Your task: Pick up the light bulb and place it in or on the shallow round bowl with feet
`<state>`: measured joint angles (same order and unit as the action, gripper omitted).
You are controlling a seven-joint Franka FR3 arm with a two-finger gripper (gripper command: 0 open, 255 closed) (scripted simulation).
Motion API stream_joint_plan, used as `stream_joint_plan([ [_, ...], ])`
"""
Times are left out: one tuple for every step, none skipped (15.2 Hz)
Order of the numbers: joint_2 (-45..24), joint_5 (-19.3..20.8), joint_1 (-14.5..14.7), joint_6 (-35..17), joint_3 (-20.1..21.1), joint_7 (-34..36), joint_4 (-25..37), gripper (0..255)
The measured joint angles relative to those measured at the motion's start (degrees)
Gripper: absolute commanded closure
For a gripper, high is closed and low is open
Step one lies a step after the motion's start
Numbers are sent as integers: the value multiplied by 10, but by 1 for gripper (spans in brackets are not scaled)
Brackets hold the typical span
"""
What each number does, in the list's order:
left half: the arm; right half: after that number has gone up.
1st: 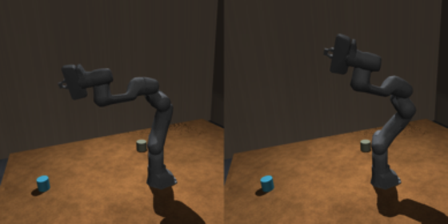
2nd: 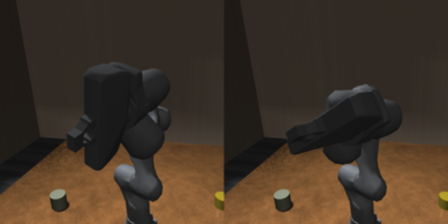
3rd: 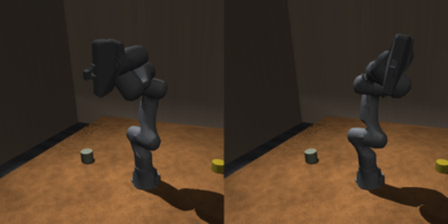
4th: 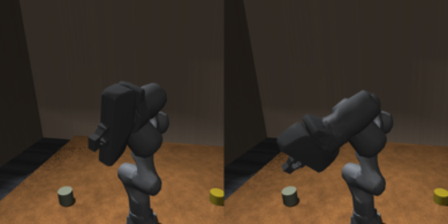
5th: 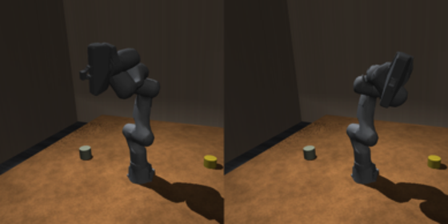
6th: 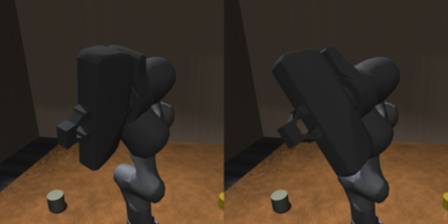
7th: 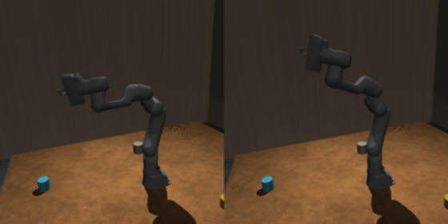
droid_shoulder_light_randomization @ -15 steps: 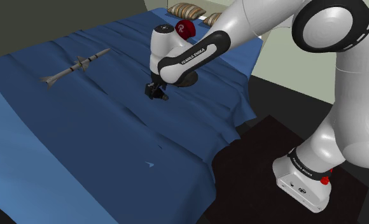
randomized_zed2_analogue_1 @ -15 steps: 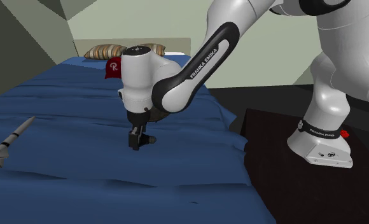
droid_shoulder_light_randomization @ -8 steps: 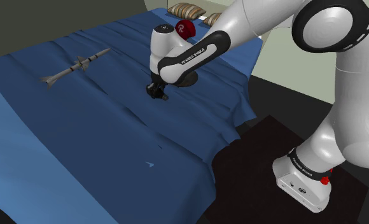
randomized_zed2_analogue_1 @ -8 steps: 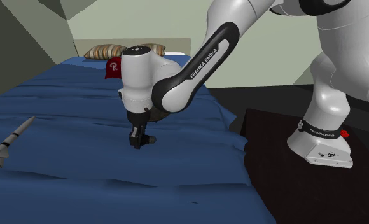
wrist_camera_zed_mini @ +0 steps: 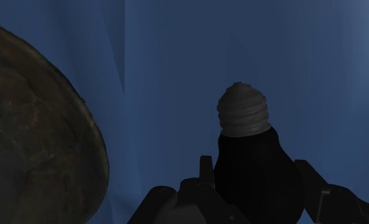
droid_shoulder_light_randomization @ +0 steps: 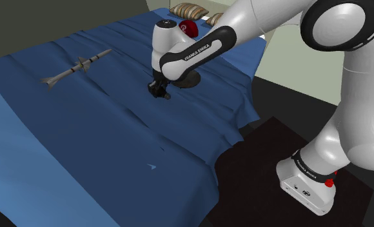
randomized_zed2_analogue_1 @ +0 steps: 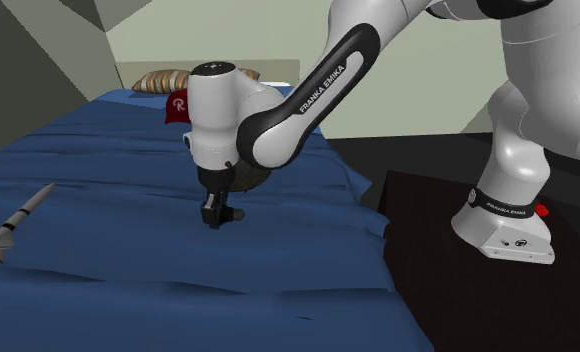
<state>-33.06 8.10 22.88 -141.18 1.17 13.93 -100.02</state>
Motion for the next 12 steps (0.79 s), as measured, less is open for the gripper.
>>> stream_joint_plan([
  [4, -1, 0, 5, 0, -1, 0, 255],
  [10, -1, -1, 8, 1, -2, -1, 255],
  [15, -2, -1, 13, 1, -2, -2, 255],
  [19, -3, -2, 20, 2, -4, 2, 255],
  [22, -3, -1, 27, 2, -3, 5, 255],
  [27, -4, -1, 33, 3, -4, 6, 255],
  [31, -4, -1, 38, 3, -5, 7, 255],
  [37, -5, -1, 43, 3, -5, 6, 255],
  [40, -6, -1, 49, 4, -6, 8, 255],
  [44, -6, -3, 53, 4, -8, 9, 255],
  [48, -7, -3, 59, 4, -9, 12, 255],
  [53, -8, -3, 66, 5, -10, 13, 255],
])
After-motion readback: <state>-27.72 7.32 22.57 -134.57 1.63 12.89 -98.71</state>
